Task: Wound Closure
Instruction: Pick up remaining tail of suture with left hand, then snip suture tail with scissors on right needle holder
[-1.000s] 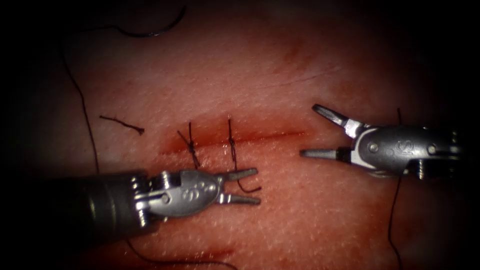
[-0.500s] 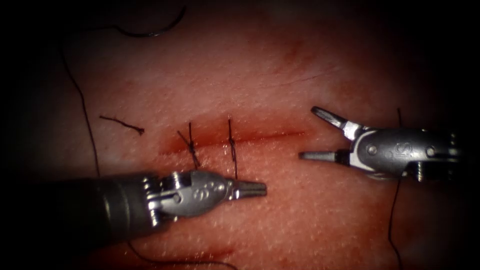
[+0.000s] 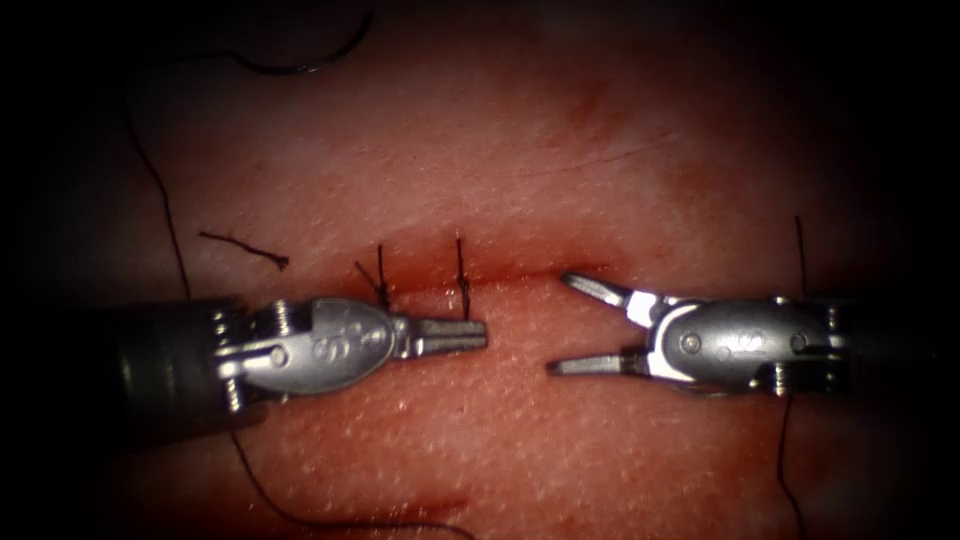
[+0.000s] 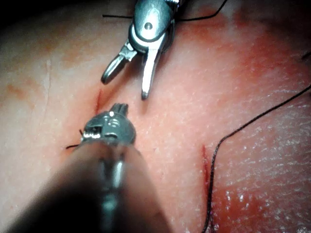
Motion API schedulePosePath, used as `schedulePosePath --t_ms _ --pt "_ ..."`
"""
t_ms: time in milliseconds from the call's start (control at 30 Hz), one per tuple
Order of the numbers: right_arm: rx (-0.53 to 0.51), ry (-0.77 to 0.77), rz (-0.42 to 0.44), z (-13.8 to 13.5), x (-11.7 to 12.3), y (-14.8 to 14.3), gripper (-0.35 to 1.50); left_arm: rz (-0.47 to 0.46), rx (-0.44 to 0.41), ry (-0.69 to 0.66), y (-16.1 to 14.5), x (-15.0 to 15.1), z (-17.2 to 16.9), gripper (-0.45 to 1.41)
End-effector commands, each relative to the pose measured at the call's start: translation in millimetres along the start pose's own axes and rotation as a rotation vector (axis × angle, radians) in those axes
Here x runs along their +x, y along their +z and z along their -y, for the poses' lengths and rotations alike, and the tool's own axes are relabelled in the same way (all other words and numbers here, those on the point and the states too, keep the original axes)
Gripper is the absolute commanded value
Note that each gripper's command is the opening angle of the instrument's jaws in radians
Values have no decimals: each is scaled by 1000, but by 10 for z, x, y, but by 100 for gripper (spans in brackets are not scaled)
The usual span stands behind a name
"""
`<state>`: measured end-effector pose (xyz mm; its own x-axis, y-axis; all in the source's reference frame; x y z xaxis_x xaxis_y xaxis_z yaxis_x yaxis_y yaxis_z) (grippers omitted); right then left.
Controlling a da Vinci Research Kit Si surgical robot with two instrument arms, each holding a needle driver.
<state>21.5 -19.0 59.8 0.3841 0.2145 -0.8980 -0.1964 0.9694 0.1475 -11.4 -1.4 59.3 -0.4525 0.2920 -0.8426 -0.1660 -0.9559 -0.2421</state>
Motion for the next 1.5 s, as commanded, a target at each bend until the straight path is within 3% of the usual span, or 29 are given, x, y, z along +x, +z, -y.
schedulePosePath --t_ms 33,133,267,700,1500 --pt "10 -6 -9 3 -1 19 146 -1 -1 6 5 -2 3 -45" --pt "10 -34 -48 4 9 47 143 -1 -3 6 2 -3 5 -45" --pt "-69 -87 -102 -4 19 66 141 3 2 13 0 -2 -1 -45" --pt "-119 -141 -101 -1 16 106 146 5 -14 39 7 3 -12 -45" --pt "-154 -175 -151 16 27 121 136 -3 -31 58 15 13 -24 -45"
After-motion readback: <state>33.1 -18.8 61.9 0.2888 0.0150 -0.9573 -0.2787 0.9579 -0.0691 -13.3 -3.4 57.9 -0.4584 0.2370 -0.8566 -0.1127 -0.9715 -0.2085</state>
